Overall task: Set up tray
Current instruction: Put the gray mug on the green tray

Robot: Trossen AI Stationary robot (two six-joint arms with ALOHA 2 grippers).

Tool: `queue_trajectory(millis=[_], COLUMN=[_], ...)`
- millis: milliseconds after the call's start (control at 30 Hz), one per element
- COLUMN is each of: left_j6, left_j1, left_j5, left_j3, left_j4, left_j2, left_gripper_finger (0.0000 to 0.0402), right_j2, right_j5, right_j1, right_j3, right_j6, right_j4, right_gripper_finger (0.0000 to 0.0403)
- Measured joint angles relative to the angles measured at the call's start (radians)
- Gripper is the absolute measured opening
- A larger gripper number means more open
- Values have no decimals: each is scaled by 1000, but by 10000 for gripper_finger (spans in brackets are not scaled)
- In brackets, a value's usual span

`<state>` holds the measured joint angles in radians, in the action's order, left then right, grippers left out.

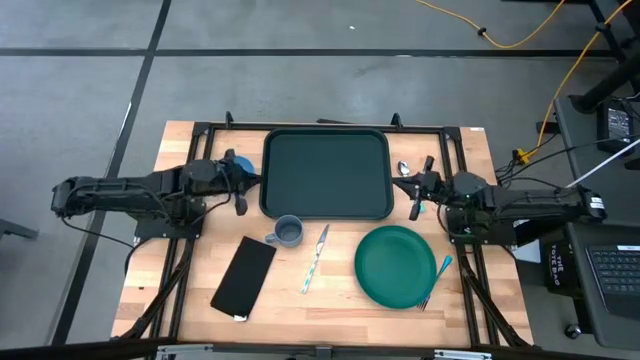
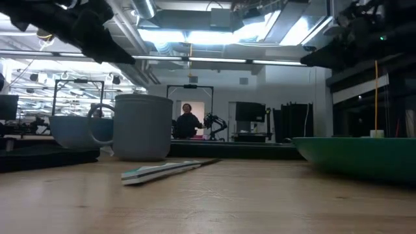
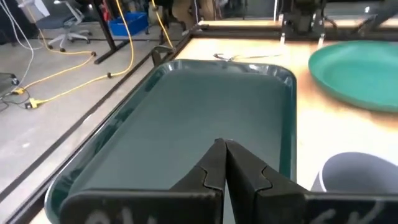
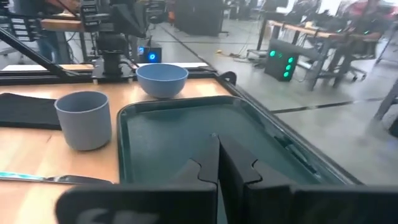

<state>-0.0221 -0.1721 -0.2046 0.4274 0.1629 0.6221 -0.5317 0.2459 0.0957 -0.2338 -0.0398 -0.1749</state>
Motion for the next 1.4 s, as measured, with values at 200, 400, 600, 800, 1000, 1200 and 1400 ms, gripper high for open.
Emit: queue_trajectory(millis=[200,400,600,800,1000,1200,1400], left_j6=[-4,-43,-38,-11,39,65,66], left_j1=[0,0,0,0,0,1,46], left_j5=[44,72,73,73,72,82,66], left_j3=[26,29,29,29,69,166,266], left_j4=[0,0,40,84,149,262,414], left_j2=[31,30,31,32,63,148,249], left_gripper_finger=[3,3,3,3,3,3,3], right_j2=[-130,-267,-368,-413,-425,-425,-425], right_j5=[-31,-39,-39,-38,-38,-38,-38], right_j1=[0,-15,-14,-13,-14,-14,-14], right_j3=[-80,-160,-213,-223,-223,-223,-223], right_j6=[35,25,3,3,4,2,4], right_j4=[0,1,0,-20,-56,-53,-48], right_gripper_finger=[7,9,9,10,10,10,10])
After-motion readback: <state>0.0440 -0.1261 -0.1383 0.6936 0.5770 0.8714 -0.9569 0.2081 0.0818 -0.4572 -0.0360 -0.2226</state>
